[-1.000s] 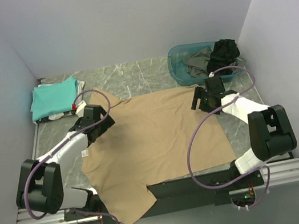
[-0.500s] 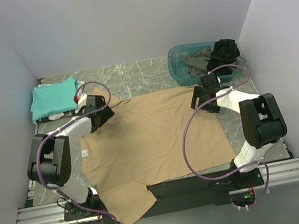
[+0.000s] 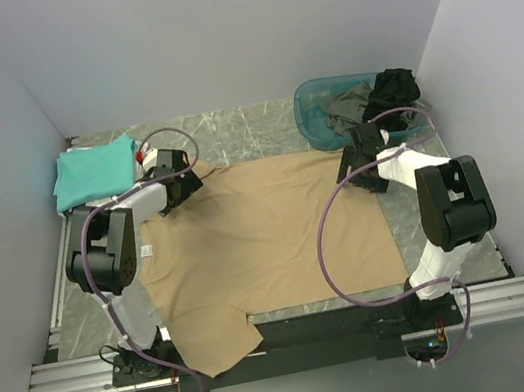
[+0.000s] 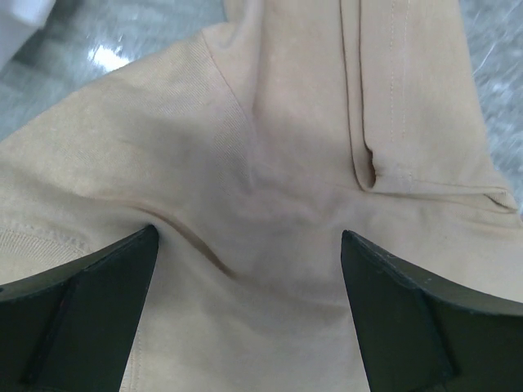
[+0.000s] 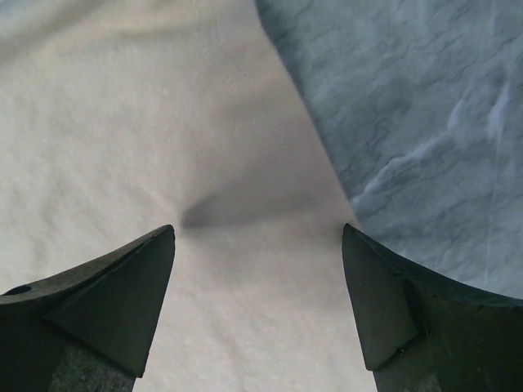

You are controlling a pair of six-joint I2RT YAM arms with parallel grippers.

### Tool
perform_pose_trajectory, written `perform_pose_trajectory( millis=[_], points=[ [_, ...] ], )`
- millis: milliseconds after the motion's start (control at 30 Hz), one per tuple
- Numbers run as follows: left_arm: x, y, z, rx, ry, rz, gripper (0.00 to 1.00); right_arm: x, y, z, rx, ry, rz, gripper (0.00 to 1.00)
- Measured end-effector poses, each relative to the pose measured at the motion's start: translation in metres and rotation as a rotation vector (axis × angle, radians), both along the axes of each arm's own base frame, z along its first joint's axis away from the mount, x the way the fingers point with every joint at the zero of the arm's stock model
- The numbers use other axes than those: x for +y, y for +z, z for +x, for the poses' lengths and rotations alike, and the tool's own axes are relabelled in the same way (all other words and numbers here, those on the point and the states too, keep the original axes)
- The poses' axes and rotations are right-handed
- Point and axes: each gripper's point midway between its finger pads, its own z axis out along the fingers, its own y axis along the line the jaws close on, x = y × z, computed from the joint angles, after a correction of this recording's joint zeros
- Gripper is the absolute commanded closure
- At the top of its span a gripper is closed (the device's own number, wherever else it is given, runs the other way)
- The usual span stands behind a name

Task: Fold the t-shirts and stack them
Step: Flatten the tshirt out

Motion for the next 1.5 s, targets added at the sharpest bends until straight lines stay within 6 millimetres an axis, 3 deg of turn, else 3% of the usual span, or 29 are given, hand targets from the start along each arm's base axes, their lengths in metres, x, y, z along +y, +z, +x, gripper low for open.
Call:
perform_pose_trajectory(
  millis=[367,533,633,800,900,967,1033,1133,1267,1367,1500],
  points=[
    [0.0,0.002,0.032,-0.008,-0.007,0.004,0.01,-0.01,0.004,0.03,-0.008,-0.029,-0.012,0.11],
    [0.001,0.002,0.028,0.01,-0.008,0.006,0.01,-0.009,0.01,0.037,-0.027,-0.03,-0.009,0.11],
    [0.003,0.007,0.012,0.024,-0.006,-0.003,0.01,-0.009,0.016,0.036,-0.043,-0.029,-0.005,0.11],
    [0.001,0.046,-0.04,-0.001,-0.001,-0.02,0.01,-0.01,0.053,0.02,-0.134,-0.032,0.006,0.1],
    [-0.024,0.077,-0.08,-0.057,-0.045,-0.045,0.0,-0.01,0.077,0.007,-0.202,-0.036,0.021,0.1],
    [-0.041,0.086,-0.111,-0.074,-0.084,-0.073,0.01,-0.01,0.087,-0.001,-0.24,-0.037,0.029,0.1],
    [-0.051,0.085,-0.148,-0.055,-0.119,-0.101,0.01,-0.01,0.09,-0.01,-0.255,-0.039,0.036,0.09],
    [-0.051,0.071,-0.204,0.018,-0.159,-0.111,0.0,-0.01,0.085,-0.022,-0.247,-0.038,0.043,0.09],
    [-0.055,0.054,-0.263,0.139,-0.229,-0.127,0.0,-0.007,0.084,-0.027,-0.246,-0.032,0.059,0.08],
    [-0.068,0.039,-0.314,0.257,-0.323,-0.161,0.01,-0.006,0.092,-0.027,-0.272,-0.031,0.071,0.08],
    [-0.081,0.025,-0.368,0.391,-0.405,-0.173,0.01,-0.006,0.093,-0.029,-0.281,-0.032,0.071,0.08]
  ],
)
